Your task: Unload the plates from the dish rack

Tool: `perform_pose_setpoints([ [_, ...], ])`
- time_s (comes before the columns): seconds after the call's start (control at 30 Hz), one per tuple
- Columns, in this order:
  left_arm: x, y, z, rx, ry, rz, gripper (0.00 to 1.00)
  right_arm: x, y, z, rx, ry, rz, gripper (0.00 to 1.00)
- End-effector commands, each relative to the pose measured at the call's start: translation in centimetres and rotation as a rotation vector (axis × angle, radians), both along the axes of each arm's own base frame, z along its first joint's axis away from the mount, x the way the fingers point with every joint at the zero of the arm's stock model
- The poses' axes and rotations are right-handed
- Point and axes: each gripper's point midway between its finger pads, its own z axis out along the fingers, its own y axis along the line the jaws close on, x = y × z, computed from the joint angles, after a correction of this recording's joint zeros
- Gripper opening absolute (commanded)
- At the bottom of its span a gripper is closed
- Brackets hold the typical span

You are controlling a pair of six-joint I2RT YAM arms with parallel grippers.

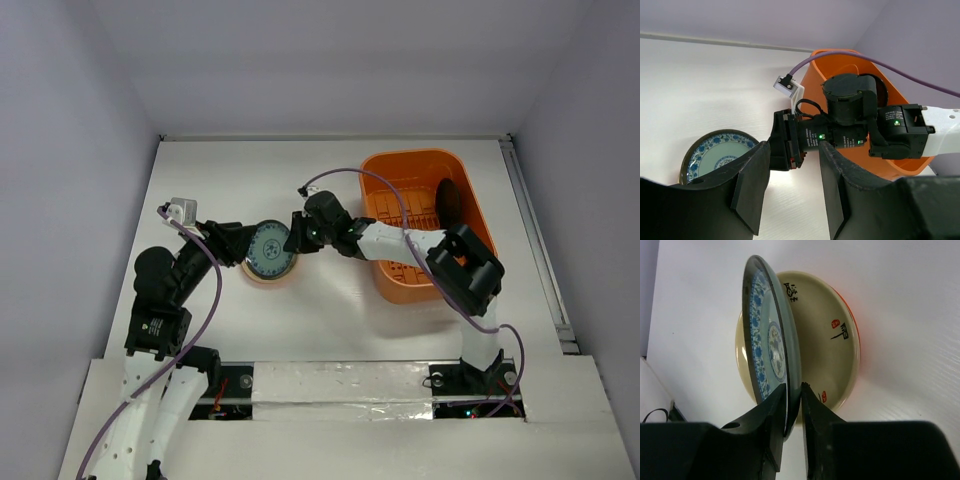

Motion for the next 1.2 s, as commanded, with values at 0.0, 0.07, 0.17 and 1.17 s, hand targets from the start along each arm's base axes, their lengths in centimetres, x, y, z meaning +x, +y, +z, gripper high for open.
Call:
perform_pose_setpoints([
  [0.0,-0.3,0.1,2.6,-0.016,-0.082,-0.002,0.41,0.3,1.6,2.8,0.046,-0.051,0.037,0.24],
  [0.07,-0.3,0.0,2.6,-0.015,-0.081,-0.003,0.41,-0.1,1.4,2.5,-0.003,-0.072,0.029,0.29],
  [0.17,-0.2,0.0,2.5,-0.017,-0.079,-0.005,0.41,0.1,0.7,3.3,-0.047,-0.101,0.003,0.41],
  [1.17,-0.8,-0.4,2.8,-0.015,-0.093,-0.025,0.41,5.8,-40.9,15.6,-0.592,-0.425,-1.112,0.40],
])
